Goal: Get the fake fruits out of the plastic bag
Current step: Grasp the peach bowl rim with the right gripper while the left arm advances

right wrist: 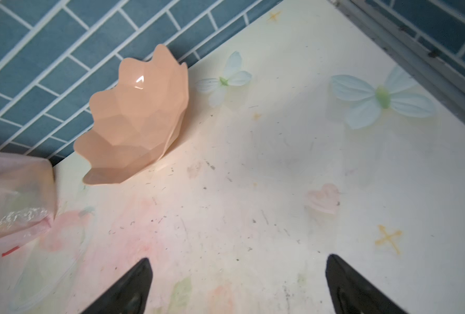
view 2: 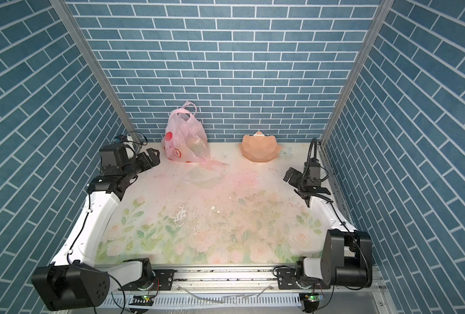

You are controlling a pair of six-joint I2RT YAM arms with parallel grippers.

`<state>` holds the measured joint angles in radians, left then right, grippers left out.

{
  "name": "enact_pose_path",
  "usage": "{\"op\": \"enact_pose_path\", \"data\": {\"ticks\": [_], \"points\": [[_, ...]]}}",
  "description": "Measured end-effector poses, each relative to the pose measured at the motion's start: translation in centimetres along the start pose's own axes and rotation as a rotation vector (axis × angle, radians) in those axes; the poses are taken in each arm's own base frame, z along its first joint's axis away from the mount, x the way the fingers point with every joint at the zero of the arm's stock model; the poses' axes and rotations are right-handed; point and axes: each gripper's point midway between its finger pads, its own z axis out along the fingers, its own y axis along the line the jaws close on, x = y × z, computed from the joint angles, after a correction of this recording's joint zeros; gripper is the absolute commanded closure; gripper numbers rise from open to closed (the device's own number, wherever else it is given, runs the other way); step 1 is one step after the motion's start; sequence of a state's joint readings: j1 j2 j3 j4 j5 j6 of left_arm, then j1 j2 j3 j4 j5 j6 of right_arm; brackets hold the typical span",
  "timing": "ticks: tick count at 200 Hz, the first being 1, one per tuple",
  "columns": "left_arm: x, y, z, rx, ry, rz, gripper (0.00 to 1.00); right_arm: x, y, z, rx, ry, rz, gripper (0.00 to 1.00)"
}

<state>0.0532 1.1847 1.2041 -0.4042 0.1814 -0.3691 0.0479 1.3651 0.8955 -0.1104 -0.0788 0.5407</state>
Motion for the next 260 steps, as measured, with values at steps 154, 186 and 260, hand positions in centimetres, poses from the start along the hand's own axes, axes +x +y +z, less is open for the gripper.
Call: {"op": "enact_pose_path", "data": {"ticks": [154,186,260], "points": [[6.7,1.1,-2.7,-0.063,0.159,0.067,0.01,-3.3,7.0,17.1,-0.006,0.129,0.216,0.43],[6.9,1.2,-2.6,-0.066,0.166,0.068,0.01,-2.9,7.0,19.0,0.002,0.144,0.236,0.52],[7.3,1.4,-2.3,-0.072,0.186,0.07,0.01,0.1,5.6,21.9,0.042,0.207,0.274,0.86]]}}
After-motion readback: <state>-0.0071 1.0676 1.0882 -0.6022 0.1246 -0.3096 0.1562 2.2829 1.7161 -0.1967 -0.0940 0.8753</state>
